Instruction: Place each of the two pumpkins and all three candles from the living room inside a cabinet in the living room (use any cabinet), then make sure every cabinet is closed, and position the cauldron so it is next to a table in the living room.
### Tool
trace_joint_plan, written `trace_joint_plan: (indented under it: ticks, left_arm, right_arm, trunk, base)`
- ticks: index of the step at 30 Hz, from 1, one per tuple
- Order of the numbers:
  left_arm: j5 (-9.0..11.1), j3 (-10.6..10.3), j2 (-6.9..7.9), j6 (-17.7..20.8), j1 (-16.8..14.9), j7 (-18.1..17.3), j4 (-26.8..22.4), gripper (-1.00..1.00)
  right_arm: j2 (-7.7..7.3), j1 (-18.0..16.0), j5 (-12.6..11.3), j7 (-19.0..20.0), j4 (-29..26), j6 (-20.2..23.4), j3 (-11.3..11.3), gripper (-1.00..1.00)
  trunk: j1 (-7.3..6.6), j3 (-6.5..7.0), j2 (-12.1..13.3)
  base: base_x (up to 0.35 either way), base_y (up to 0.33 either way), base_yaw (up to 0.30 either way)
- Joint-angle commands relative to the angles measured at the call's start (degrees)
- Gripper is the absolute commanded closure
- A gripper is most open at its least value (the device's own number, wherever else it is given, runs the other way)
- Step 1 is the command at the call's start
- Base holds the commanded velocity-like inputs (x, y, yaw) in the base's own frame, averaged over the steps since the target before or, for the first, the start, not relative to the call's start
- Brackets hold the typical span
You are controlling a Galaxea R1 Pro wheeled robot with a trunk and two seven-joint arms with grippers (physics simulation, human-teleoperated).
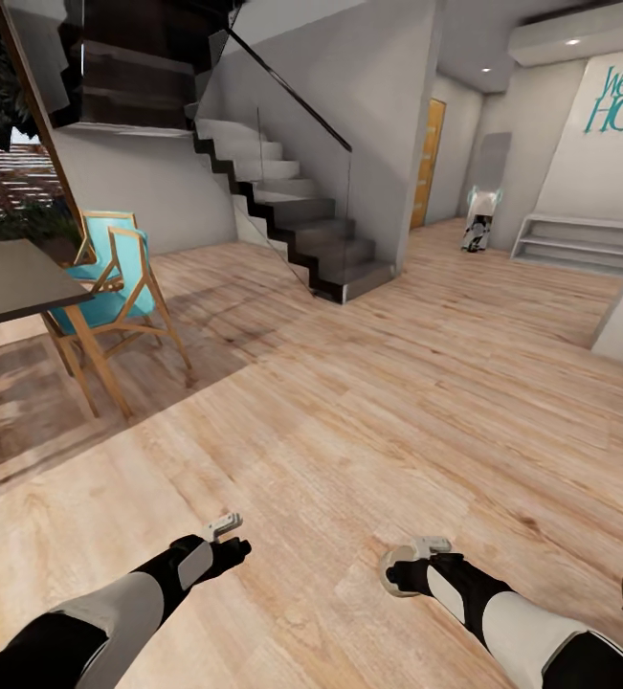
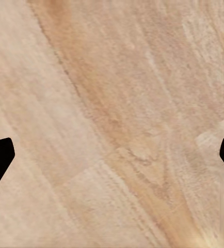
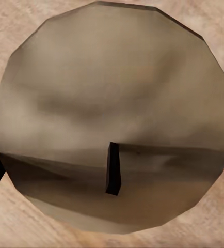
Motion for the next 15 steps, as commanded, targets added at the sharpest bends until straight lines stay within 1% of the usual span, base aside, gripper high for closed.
trace_joint_plan:
  ticks: [1,3,9,13,15]
  left_arm:
    - [0.7,-0.4,0.03,0.2,0.0,0.4,-0.1,-1.0]
    - [0.8,-0.4,0.01,0.1,0.0,0.4,-0.1,-1.0]
    - [0.9,-0.5,-0.07,-4.1,0.0,0.4,-0.1,-1.0]
    - [0.9,-0.5,-0.11,-4.3,0.0,0.4,0.2,-1.0]
    - [0.9,-0.5,-0.15,-4.4,0.0,0.4,1.9,-1.0]
  right_arm:
    - [-0.02,0.0,-0.2,0.0,-0.1,0.3,0.3,1.0]
    - [-0.04,0.0,-0.2,0.0,-0.1,0.3,0.3,1.0]
    - [-0.06,0.0,-0.2,-0.1,-0.1,0.3,0.3,1.0]
    - [-0.07,0.0,-0.2,0.0,-0.1,0.3,0.3,1.0]
    - [-0.07,0.0,-0.2,0.0,-0.1,0.3,0.2,1.0]
  trunk:
    - [-0.24,0.13,0.4]
    - [-0.67,0.49,1.2]
    - [-1.99,1.57,3.6]
    - [-2.87,2.29,5.2]
    - [-3.31,2.65,6.0]
  base:
    - [0.0,0.0,0.0]
    - [0.0,0.0,0.0]
    - [0.0,0.0,0.0]
    - [0.0,0.0,0.0]
    - [0.0,0.0,0.0]
